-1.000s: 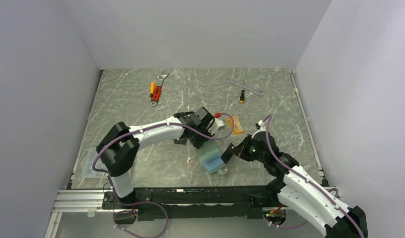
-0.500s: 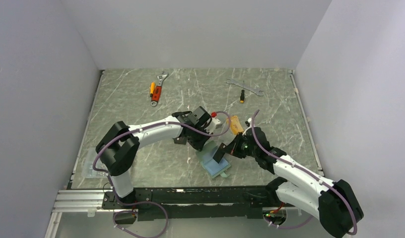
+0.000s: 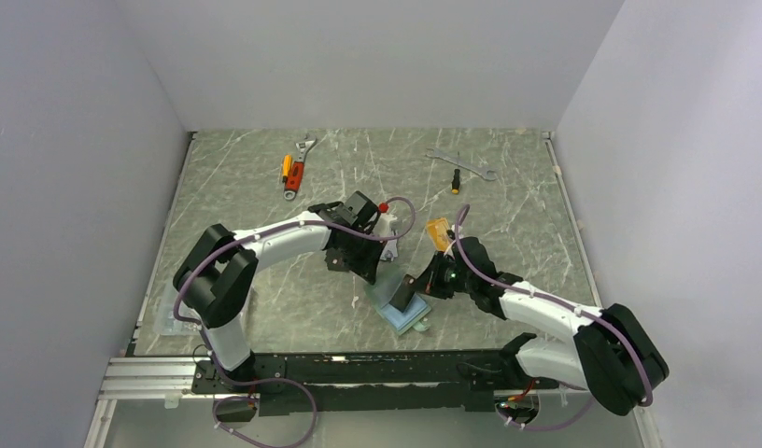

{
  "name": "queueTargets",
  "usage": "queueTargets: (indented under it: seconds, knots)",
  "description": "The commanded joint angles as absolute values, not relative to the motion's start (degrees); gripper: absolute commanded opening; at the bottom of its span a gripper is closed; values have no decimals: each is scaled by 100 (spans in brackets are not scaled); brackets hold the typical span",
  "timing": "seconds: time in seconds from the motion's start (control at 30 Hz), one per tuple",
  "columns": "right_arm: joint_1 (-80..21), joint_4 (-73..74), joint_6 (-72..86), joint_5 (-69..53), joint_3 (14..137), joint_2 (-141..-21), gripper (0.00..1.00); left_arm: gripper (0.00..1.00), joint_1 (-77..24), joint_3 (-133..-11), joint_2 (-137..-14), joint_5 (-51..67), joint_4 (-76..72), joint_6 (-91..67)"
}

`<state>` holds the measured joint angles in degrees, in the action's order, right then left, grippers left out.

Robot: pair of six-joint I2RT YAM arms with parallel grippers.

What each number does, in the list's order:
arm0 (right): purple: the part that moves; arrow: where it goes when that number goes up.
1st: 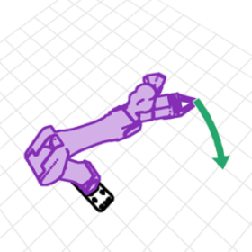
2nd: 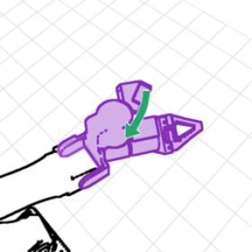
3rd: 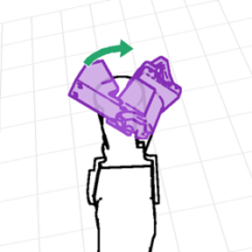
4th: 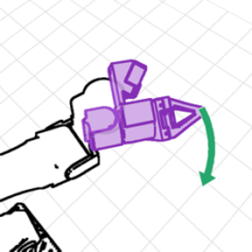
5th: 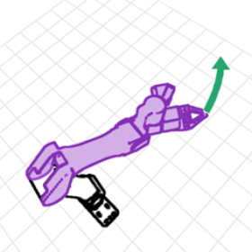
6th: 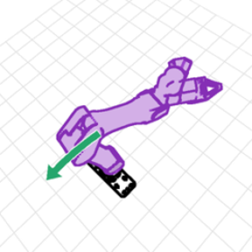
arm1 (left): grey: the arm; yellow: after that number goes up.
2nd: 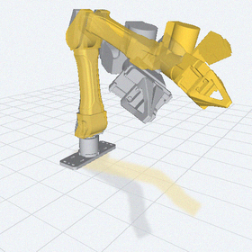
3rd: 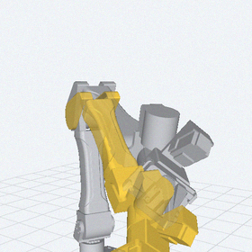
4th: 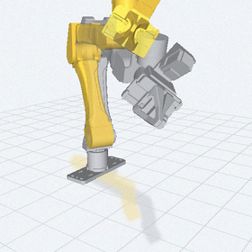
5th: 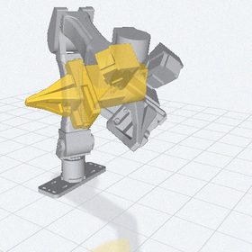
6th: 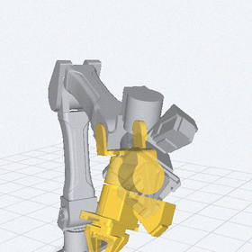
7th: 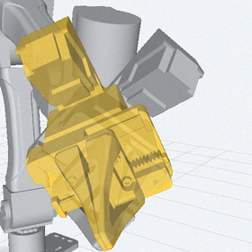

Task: Put the credit cards into the card holder
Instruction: Open the card holder at the center of the board.

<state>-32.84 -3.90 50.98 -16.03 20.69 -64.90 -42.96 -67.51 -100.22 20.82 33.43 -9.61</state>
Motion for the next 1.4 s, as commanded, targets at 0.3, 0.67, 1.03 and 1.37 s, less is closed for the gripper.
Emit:
queueTargets:
  seconds: [0.3, 0.67, 1.03, 1.37]
  knots:
    - [-3473, -886, 4814, -1614, 2195, -6981, 0, 29, -3887, -6601, -9708, 3485, 2919, -1207]
    - [-3814, -681, 4639, -1241, 2443, -7277, 0, 31, -3687, -6668, -9763, 3783, 2912, -1162]
    - [-3910, -458, 4684, -925, 2509, -7372, 0, 33, -3973, -6504, -9688, 3285, 3067, -619]
    - [-3916, -338, 4695, -760, 2468, -7233, 0, 25, -4317, -6686, -9862, 2327, 3286, -430]
